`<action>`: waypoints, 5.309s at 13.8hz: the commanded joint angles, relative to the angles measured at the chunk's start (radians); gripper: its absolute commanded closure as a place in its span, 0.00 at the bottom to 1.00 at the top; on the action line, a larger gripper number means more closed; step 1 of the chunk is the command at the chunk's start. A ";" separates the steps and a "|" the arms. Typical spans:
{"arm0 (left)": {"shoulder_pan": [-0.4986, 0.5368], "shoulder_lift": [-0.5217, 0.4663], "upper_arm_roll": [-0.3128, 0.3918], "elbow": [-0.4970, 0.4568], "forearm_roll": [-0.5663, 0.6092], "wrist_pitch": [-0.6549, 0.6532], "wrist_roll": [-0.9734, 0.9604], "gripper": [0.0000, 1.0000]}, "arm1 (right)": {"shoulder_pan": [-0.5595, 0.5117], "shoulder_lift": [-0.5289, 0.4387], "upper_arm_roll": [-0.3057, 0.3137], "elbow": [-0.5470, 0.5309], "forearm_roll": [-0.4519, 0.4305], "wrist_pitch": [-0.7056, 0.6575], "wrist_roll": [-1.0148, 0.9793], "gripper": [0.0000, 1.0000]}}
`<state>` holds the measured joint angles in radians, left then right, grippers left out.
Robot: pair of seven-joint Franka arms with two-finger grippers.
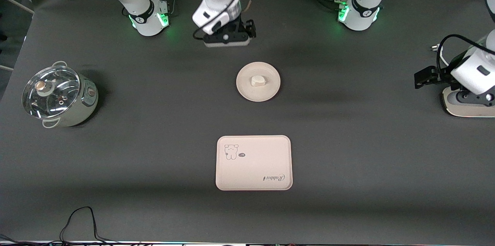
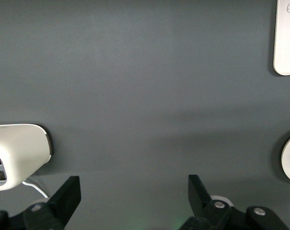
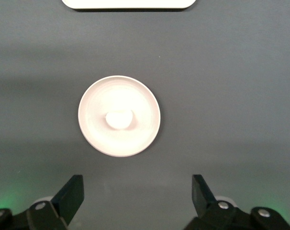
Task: Place bun in plate and plate on tray
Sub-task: 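Move the right gripper down to the plate rim, then close the right gripper on the plate rim, then lift the plate with the right gripper and carry it over the tray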
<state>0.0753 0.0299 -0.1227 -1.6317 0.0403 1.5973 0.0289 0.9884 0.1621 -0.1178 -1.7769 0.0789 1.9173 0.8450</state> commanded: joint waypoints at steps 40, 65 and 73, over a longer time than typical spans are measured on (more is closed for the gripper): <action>-0.041 -0.071 0.084 -0.002 -0.050 -0.100 -0.003 0.00 | 0.007 0.251 0.058 -0.543 0.252 1.017 -0.055 0.91; -0.031 -0.031 0.090 -0.004 -0.059 -0.077 -0.003 0.00 | -0.273 0.296 0.047 0.041 0.239 0.591 -0.296 1.00; -0.032 -0.031 0.090 -0.004 -0.059 -0.077 -0.004 0.00 | -0.415 0.660 0.049 0.585 0.243 0.416 -0.325 1.00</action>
<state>0.0453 -0.0005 -0.0360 -1.6404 -0.0077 1.5167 0.0202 0.6012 0.7392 -0.0748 -1.3089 0.3025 2.3693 0.5571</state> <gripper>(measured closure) 0.000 0.960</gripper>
